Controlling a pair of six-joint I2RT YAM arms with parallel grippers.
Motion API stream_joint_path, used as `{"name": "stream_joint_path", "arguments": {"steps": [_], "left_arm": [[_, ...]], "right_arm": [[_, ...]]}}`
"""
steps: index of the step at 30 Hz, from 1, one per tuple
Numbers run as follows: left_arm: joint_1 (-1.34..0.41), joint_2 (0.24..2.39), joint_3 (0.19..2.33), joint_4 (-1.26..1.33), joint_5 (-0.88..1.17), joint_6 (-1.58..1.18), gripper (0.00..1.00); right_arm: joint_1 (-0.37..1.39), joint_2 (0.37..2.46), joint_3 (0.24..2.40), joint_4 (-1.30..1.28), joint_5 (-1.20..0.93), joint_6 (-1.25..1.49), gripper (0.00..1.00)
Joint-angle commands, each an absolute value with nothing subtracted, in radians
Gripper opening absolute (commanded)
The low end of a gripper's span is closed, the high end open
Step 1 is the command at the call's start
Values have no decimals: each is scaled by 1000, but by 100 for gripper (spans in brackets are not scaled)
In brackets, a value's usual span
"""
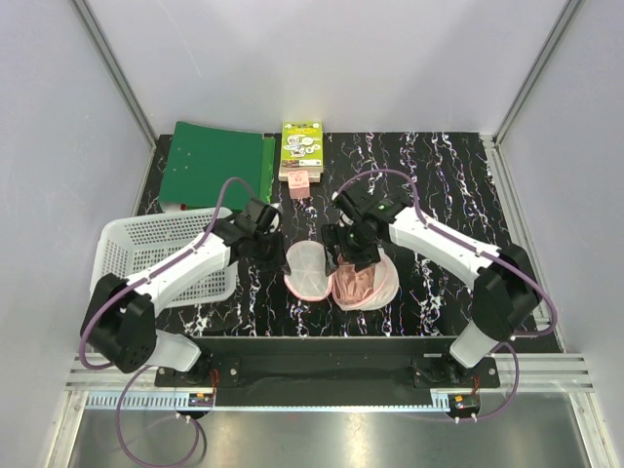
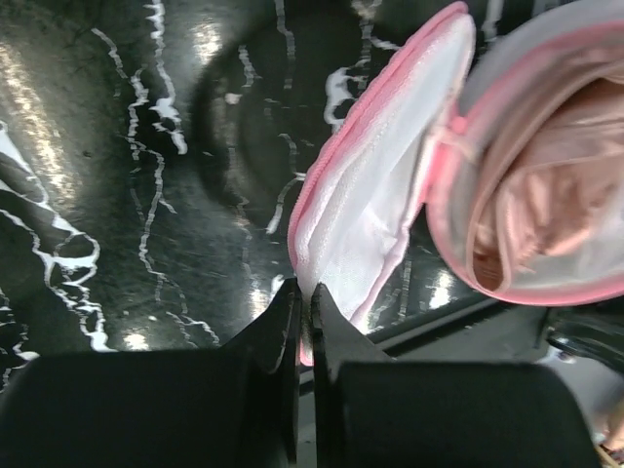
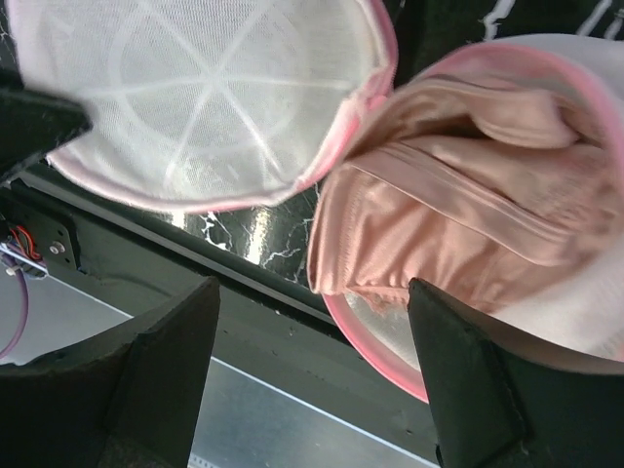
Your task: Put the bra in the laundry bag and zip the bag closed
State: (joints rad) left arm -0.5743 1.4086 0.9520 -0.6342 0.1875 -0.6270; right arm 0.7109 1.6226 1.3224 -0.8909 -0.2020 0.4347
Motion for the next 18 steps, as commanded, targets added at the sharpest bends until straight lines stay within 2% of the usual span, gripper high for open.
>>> {"name": "stream_joint_path", "arguments": {"steps": [1,3,8,11,16,18], "left_arm": [[-586,1342,991,-621,252,-678,0],[-592,1321,991,-623,259,-692,0],[-603,1284,1000,-629,271,-712,0],[-617,1269,1012,-630,273,-722,0],[-624,1250,1040,-647,273,-727,0],[-624,1239,1057,-660,267,-727,0]], "right_arm": [[752,1660,1331,-833,-147,469,83],[755,1680,1327,-836,-115,479,76],[772,1716,1316,-831,-46,503,69],[773,1735,1319,-848,18,521,62],[773,1750,1318,-893,80,520,42],[775,1743,1298,-899,103,523,38]]}}
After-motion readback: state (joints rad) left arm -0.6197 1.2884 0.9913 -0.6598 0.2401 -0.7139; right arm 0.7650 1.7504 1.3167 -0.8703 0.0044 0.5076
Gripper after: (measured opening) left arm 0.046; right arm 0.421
